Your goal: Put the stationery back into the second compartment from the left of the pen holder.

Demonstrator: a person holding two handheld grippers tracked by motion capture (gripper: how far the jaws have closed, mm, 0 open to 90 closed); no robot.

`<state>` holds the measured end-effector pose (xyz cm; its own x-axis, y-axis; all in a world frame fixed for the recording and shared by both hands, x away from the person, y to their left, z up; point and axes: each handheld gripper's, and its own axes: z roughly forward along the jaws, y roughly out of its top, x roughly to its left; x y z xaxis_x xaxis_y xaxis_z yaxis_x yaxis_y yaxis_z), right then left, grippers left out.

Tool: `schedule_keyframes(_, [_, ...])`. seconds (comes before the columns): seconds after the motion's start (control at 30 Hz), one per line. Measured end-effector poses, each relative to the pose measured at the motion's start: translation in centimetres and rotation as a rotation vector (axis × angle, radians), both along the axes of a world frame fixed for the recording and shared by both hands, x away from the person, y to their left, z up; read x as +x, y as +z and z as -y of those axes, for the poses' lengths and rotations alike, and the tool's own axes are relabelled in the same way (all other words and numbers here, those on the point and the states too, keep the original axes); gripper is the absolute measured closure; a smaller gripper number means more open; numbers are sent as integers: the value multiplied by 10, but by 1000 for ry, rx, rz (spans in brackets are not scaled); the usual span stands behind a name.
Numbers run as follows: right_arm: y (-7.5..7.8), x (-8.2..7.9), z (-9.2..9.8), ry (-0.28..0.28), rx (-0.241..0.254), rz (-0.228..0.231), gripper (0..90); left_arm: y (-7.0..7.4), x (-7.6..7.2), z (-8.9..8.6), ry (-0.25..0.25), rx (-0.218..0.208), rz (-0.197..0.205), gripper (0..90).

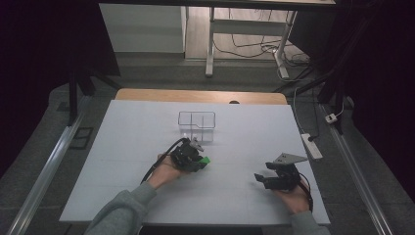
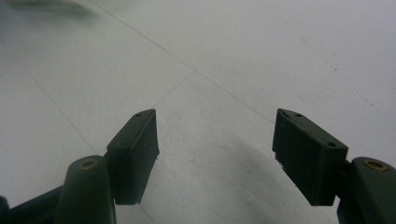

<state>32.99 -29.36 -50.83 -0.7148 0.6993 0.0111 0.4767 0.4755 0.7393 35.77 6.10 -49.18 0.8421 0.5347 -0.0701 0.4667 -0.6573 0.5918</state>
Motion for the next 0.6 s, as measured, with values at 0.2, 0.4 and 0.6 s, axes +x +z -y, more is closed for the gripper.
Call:
schedule_keyframes(0.2, [0, 0, 0, 0, -1, 0, 313, 9, 0, -15, 18, -66, 14, 663])
schedule_keyframes(0.4, [0, 0, 0, 0, -2, 1, 313, 19, 0, -28, 40, -123, 45, 663])
schedule_keyframes(0.6, [0, 0, 0, -2, -1, 4, 313, 29, -1, -39, 60, -165, 75, 663])
